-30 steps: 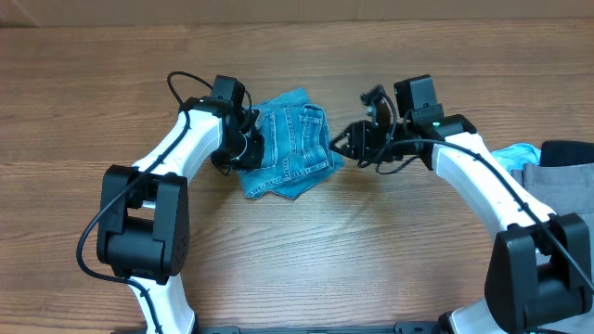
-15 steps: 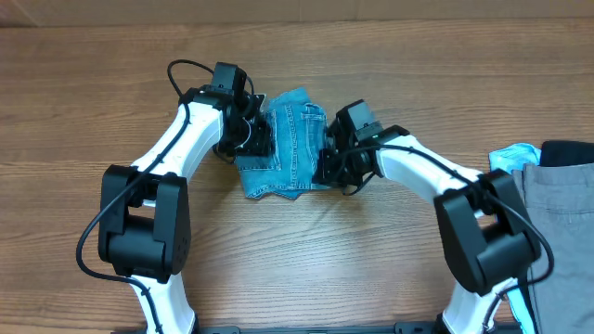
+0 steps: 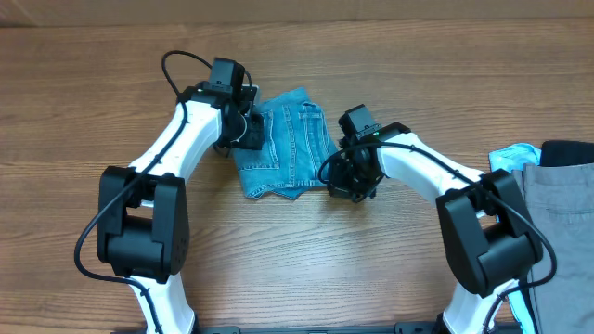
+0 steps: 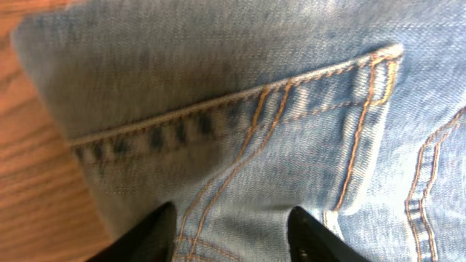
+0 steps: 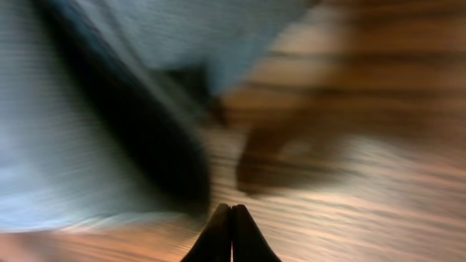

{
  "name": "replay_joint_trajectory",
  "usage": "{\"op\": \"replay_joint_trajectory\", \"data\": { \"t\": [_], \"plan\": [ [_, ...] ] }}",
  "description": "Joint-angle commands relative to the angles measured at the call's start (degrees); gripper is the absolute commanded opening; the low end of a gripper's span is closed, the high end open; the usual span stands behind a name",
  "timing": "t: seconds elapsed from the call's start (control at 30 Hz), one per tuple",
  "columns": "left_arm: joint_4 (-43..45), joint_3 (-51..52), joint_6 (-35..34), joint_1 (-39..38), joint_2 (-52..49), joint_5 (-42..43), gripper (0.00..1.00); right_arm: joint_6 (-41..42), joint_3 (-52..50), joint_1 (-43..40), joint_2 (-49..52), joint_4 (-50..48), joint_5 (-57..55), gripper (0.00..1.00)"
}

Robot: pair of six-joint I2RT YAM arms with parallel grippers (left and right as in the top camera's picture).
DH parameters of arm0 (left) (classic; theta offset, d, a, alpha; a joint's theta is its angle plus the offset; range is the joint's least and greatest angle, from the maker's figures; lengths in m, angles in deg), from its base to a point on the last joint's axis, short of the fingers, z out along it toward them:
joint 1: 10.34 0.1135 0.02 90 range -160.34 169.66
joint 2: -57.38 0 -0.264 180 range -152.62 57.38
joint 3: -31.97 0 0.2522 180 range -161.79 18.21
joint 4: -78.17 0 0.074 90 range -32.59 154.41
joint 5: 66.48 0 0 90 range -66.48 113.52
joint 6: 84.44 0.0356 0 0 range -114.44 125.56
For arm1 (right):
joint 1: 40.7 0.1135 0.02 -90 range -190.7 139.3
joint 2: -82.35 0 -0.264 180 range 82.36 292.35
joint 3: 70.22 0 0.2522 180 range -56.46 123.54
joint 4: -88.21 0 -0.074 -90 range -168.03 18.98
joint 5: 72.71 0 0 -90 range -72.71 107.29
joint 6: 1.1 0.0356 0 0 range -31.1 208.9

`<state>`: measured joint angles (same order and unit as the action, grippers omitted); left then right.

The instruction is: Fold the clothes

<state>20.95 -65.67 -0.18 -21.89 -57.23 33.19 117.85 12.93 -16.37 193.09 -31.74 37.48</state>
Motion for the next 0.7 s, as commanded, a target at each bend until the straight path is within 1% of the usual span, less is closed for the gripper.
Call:
{"op": "replay_joint_trajectory", "data": {
  "t": [0.0,0.07,0.13,0.27,0.3,0.33,0.47,0.6,0.67],
  "plan": [
    [-2.95,-3.87,1.05,1.68,3.04,1.75,0.54,-7.28,2.16,-2.27,-8.66,-0.07,-1.09,0.04],
    [-4.57,-5.49,1.07,1.68,3.63,2.69,0.56,-8.61,3.58,-2.58,-12.15,-1.55,0.48,0.04],
    [-5.75,-6.64,1.07,1.68,4.20,3.54,0.59,-8.66,4.20,-2.58,-14.93,-5.99,2.84,0.04],
    [-7.63,-7.13,1.03,1.68,4.87,5.01,0.64,-8.26,4.13,-2.23,-15.82,-16.09,8.15,0.04],
    [-8.83,-7.02,1.03,1.75,4.68,4.98,0.64,-7.23,4.07,-1.84,-14.58,-19.82,8.09,0.04],
    [-9.53,-6.84,1.01,1.79,4.48,5.03,0.63,-6.51,4.07,-1.55,-13.60,-21.57,8.09,0.04],
    [-11.21,-5.33,0.76,1.73,3.65,5.22,0.59,-5.03,4.07,-0.87,-7.72,-26.14,7.98,0.04],
    [-10.78,-2.21,0.39,1.73,2.40,5.18,0.58,-4.74,4.07,-0.83,-0.72,-27.28,7.72,0.04],
    [-9.01,0.94,0.42,1.81,1.44,4.42,0.58,-4.52,4.07,-1.46,4.46,-25.90,1.68,0.04]
  ]
}}
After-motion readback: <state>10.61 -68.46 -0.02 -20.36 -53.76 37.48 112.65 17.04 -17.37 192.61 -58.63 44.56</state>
